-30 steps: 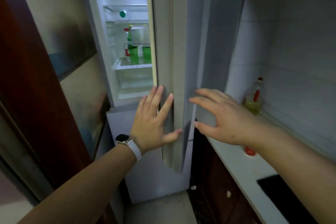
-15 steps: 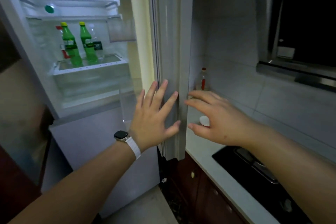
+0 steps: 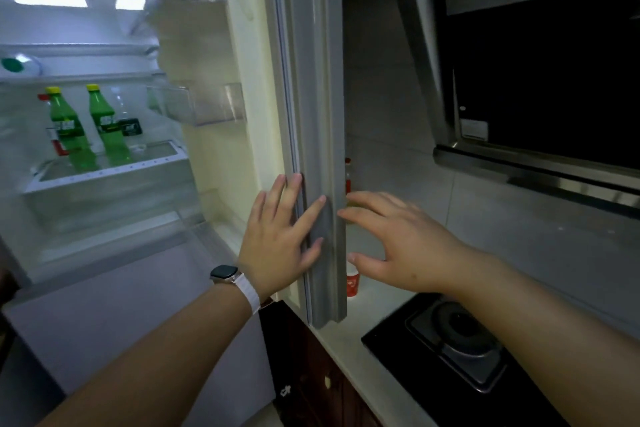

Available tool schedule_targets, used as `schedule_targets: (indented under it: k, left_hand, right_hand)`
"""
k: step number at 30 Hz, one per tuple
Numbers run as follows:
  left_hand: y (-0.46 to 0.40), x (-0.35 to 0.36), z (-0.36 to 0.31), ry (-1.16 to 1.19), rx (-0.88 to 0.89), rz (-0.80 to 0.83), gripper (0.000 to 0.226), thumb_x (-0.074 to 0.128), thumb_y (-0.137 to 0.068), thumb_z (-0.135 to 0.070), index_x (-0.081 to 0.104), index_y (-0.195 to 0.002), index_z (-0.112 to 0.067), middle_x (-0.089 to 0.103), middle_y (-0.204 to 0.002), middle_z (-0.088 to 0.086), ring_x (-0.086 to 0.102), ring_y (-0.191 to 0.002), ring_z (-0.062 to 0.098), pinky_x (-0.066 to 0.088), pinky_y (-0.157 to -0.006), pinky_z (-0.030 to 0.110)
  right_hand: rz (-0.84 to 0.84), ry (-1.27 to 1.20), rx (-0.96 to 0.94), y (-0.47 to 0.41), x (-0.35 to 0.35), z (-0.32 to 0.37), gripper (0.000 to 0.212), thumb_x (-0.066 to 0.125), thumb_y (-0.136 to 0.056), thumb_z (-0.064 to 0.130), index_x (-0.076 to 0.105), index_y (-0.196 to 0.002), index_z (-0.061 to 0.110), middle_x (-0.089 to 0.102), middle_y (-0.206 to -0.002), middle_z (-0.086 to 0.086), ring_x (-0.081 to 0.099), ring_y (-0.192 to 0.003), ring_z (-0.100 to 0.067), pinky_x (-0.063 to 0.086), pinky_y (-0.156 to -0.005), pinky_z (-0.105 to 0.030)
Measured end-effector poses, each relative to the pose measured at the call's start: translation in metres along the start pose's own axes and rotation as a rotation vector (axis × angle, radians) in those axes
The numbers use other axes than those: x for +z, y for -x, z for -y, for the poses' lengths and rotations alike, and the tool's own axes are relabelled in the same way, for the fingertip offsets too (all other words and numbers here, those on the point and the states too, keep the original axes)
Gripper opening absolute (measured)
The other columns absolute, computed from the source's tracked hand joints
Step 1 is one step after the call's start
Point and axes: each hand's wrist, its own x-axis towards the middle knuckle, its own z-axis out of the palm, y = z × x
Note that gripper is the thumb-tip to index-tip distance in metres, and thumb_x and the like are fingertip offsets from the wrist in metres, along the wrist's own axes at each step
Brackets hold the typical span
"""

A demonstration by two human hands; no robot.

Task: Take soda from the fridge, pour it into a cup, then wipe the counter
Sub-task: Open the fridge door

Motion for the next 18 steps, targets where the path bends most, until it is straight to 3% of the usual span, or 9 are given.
schedule_targets:
  k: [9,16,18]
  left_hand:
    - [-0.044,0.029,-0.027,-0.074,-0.006,0.017,0.078,0.067,-0.078,-0.049,0.042,-0.146,-0.019,0.021,-0.158,0.018,0.024,-0.144,0.038,0.028,-0.11,0.06]
    - [-0.068,0.058,-0.033,-0.068,-0.023,0.085,0.081,0.067,-0.081,-0.049,0.037,-0.149,-0.019,0.024,-0.158,0.019,0.023,-0.145,0.037,0.031,-0.11,0.057]
    - [-0.077,0.069,-0.035,-0.064,-0.019,0.092,0.082,0.067,-0.08,-0.05,0.036,-0.149,-0.02,0.025,-0.157,0.019,0.023,-0.145,0.036,0.032,-0.109,0.056]
  right_hand:
    - [0.016,0.011,-0.047,0.0,0.006,-0.068,0.065,0.045,-0.088,0.061,0.029,-0.146,0.035,0.024,-0.154,0.009,0.021,-0.142,-0.013,0.025,-0.112,-0.037]
    - [0.031,0.051,-0.06,-0.002,0.014,-0.095,0.065,0.045,-0.089,0.06,0.029,-0.147,0.034,0.024,-0.155,0.006,0.019,-0.143,-0.014,0.015,-0.108,-0.029]
    - [0.031,0.087,-0.059,-0.005,0.015,-0.101,0.065,0.044,-0.088,0.06,0.029,-0.146,0.034,0.025,-0.156,0.005,0.019,-0.143,-0.016,0.017,-0.111,-0.033]
